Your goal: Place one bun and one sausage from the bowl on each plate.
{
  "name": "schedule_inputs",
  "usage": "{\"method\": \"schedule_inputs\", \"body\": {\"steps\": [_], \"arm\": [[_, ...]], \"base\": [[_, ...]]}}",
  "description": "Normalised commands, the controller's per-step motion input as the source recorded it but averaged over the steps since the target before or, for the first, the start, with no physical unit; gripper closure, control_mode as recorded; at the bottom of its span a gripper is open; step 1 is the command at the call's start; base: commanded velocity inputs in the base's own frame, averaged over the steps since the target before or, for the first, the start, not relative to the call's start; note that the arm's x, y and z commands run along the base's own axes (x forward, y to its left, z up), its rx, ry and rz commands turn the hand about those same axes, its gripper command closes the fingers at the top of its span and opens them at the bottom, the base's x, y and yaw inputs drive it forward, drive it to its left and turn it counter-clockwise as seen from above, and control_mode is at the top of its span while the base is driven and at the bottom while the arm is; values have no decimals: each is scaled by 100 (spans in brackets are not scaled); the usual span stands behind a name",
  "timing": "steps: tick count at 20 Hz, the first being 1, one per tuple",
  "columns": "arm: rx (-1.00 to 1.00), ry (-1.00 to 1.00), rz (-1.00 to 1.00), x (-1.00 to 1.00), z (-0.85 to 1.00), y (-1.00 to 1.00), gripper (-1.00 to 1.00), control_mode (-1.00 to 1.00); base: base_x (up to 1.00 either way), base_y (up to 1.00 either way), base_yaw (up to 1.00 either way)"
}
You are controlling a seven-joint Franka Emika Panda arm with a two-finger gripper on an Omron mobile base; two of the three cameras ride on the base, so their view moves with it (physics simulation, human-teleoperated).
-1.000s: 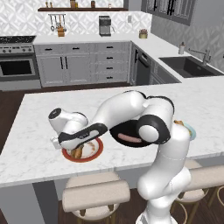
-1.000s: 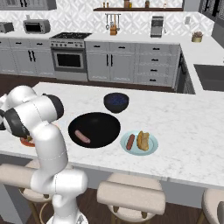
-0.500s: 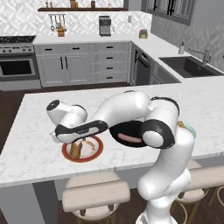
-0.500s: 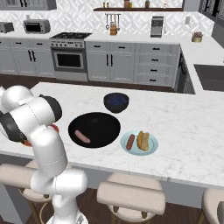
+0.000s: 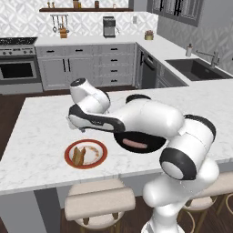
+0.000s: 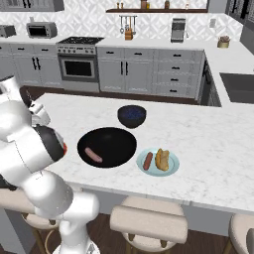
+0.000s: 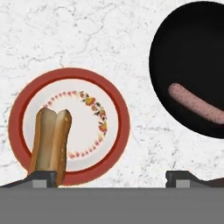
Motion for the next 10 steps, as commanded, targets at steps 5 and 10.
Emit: {"method": "schedule_inputs", "body": {"steps": [5, 10], "arm": [[21, 1, 37, -9, 53, -100, -100, -100], [9, 14, 32, 6, 34, -96, -100, -100]], "base": [[0, 0, 0], [0, 0, 0]]}}
